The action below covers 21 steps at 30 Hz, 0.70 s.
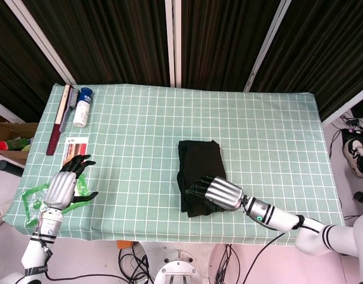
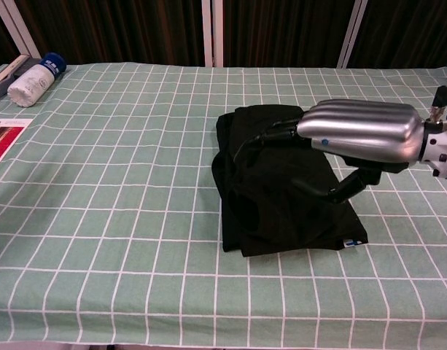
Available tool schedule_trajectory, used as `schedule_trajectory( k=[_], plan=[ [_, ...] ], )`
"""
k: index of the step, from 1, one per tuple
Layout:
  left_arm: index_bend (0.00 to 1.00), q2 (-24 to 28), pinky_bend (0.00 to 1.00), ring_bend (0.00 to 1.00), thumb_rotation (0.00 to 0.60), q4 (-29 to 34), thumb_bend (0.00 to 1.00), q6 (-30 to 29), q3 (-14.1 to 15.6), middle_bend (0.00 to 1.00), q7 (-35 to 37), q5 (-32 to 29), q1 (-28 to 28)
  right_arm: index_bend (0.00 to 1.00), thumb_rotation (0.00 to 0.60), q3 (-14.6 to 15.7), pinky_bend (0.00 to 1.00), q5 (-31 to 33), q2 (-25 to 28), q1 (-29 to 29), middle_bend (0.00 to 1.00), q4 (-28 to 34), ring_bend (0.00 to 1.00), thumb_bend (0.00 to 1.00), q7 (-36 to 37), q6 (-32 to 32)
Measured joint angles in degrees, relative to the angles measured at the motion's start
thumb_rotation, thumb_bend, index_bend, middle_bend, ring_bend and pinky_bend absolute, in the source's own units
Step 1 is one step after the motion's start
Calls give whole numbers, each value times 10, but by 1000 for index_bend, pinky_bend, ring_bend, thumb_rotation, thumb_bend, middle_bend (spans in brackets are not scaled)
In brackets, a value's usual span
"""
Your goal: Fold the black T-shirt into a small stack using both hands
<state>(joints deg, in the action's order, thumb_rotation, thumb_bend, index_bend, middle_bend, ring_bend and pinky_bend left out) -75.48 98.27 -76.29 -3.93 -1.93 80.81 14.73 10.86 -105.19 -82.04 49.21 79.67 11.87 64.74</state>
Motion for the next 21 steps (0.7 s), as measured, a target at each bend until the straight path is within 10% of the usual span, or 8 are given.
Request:
schedule_trajectory(
  k=[10, 21],
  plan=[
    [231, 6, 174, 77, 600, -5, 114, -6, 1, 116, 5, -3, -7, 194, 600, 11, 270, -19, -49, 13, 247, -36, 167, 628, -4, -58],
    [231, 23, 171, 77, 600, -35, 101, -36, 0, 116, -52, -3, -20, 114, 600, -38, 198, 50, 34, -101, 192, -4, 124, 291, -63, 136]
  ],
)
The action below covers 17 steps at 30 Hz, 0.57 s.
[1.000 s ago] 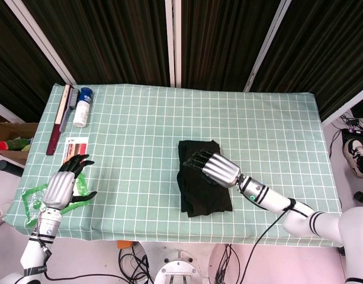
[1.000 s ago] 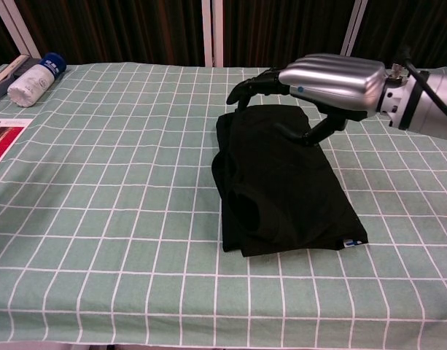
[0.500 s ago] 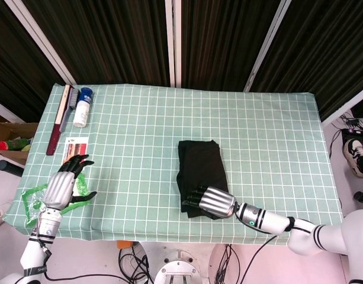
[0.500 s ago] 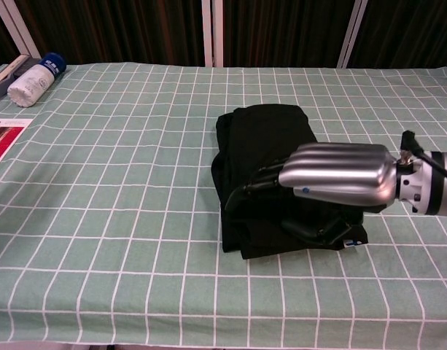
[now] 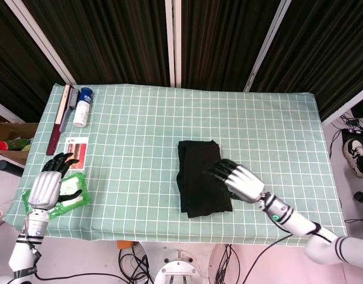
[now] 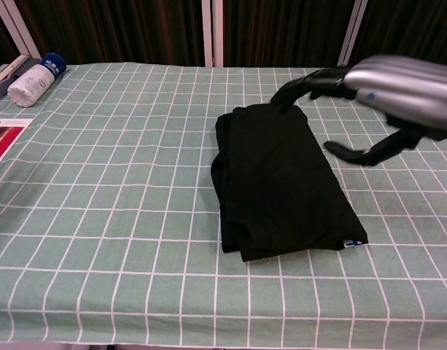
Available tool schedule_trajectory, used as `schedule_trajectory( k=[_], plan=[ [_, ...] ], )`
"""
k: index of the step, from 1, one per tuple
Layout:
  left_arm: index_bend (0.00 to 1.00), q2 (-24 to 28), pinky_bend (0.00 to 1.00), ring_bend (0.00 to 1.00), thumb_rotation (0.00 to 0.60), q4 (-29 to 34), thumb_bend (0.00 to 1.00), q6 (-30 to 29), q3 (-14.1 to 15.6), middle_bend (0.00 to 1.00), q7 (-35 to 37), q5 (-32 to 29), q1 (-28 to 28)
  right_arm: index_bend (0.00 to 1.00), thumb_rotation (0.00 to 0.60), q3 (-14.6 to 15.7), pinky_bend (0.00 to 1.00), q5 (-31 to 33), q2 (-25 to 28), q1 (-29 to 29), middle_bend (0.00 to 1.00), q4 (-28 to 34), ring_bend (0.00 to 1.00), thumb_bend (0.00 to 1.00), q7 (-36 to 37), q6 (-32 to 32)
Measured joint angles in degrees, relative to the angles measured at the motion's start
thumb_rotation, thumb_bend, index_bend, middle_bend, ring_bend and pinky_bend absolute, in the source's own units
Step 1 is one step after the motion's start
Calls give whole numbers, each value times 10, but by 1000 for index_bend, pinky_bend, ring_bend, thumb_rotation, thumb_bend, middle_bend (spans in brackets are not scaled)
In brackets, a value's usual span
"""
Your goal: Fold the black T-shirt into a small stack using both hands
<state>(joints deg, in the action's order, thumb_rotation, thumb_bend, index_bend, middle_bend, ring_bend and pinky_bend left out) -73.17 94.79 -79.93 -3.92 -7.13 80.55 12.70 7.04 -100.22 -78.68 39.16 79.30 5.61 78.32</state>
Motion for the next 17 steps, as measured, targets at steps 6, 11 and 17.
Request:
schedule_trajectory(
  k=[6, 11, 17],
  plan=[
    [210, 18, 165, 77, 600, -26, 91, -48, 0, 116, -31, -1, -30, 0, 600, -12, 0, 135, 92, -122, 0, 69, 0, 145, -49, 55],
    [198, 43, 165, 77, 600, -11, 91, -71, 16, 116, -4, 15, -55, 0, 600, -4, 0, 178, 153, -213, 0, 100, 0, 150, -18, 99],
    [192, 56, 165, 77, 600, 11, 91, -116, 51, 115, 9, 53, -100, 0, 600, 15, 0, 153, 169, -287, 0, 95, 0, 169, 37, 145]
  ],
)
